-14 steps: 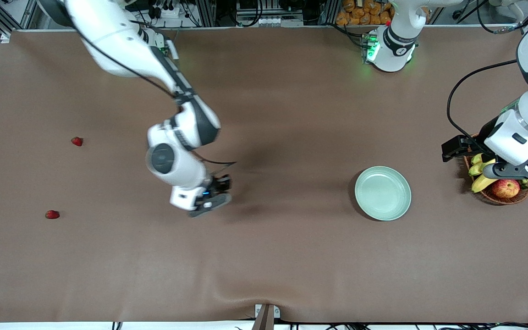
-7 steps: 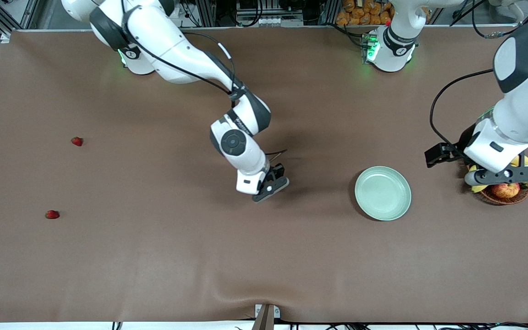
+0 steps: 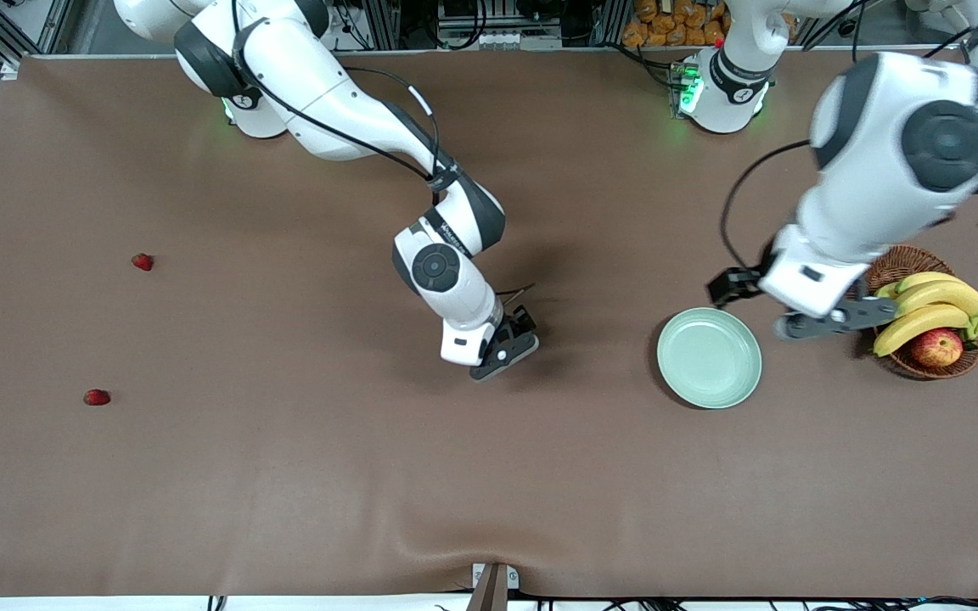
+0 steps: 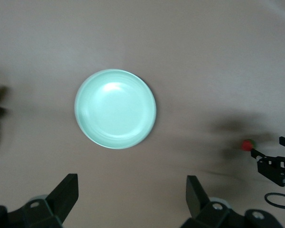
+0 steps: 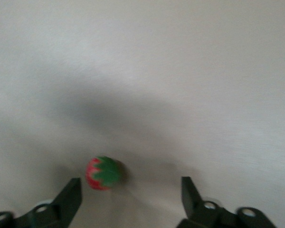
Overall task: Collect all strawberries into plate
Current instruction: 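Carry the strawberry to mid-table and release while the left gripper approaches, then reach the right gripper to another strawberry while the left gripper lowers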
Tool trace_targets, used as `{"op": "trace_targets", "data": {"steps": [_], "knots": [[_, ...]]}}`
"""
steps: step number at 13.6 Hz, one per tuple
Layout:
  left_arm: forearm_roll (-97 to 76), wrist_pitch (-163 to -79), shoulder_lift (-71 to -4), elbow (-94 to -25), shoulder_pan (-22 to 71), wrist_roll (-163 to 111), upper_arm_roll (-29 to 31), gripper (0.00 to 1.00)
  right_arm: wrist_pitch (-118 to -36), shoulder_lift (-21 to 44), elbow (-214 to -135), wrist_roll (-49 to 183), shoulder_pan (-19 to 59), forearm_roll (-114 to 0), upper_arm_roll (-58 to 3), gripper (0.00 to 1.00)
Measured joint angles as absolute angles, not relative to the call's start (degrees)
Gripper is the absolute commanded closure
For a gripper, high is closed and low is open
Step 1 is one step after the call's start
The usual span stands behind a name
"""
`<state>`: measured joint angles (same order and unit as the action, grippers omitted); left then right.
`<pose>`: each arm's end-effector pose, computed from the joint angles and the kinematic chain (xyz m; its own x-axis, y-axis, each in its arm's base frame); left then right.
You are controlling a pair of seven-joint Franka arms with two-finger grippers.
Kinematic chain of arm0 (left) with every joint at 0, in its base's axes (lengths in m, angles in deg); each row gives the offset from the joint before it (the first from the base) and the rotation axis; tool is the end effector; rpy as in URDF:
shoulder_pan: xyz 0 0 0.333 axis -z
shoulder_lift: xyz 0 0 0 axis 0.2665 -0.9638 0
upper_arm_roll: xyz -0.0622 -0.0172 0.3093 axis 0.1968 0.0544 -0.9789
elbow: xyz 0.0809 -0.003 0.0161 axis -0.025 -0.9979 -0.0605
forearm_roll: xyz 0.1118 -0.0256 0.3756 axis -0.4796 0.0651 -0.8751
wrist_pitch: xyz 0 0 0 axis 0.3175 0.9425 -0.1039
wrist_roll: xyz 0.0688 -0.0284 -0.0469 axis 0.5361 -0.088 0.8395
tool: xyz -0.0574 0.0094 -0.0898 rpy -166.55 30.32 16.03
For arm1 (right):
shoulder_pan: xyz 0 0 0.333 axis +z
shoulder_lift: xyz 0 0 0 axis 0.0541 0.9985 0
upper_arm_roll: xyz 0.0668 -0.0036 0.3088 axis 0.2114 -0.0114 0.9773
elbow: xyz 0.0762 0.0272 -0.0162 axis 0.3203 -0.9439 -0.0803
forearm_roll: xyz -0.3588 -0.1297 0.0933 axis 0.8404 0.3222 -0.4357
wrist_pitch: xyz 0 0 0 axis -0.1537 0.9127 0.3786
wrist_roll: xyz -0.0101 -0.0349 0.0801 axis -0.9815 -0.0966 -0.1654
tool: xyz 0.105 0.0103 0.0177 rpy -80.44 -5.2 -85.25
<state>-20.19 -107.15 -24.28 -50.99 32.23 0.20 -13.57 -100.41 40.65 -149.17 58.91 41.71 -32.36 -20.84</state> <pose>0.5905 -0.2156 0.5068 0.9765 0.2152 -0.0075 0.2152 -0.9766 -0.0006 0.5903 0.4909 0.2093 0.8809 0.4372 0.1814 0.4687 -0.8591 -0.2055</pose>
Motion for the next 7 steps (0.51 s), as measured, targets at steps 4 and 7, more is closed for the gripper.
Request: {"op": "trace_targets", "data": {"steps": [4, 7], "knots": [[-20.17, -110.78, -27.81, -51.12, 40.58, 18.23, -13.4, 0.0, -82.99, 33.59, -148.52, 58.94, 38.83, -32.34, -27.04, 0.0], [-20.17, -113.88, -33.19, -49.6, 45.68, 26.94, -13.41, 0.0, -77.73, 28.36, -151.16, 58.98, 38.17, -32.34, -33.18, 0.0]]}}
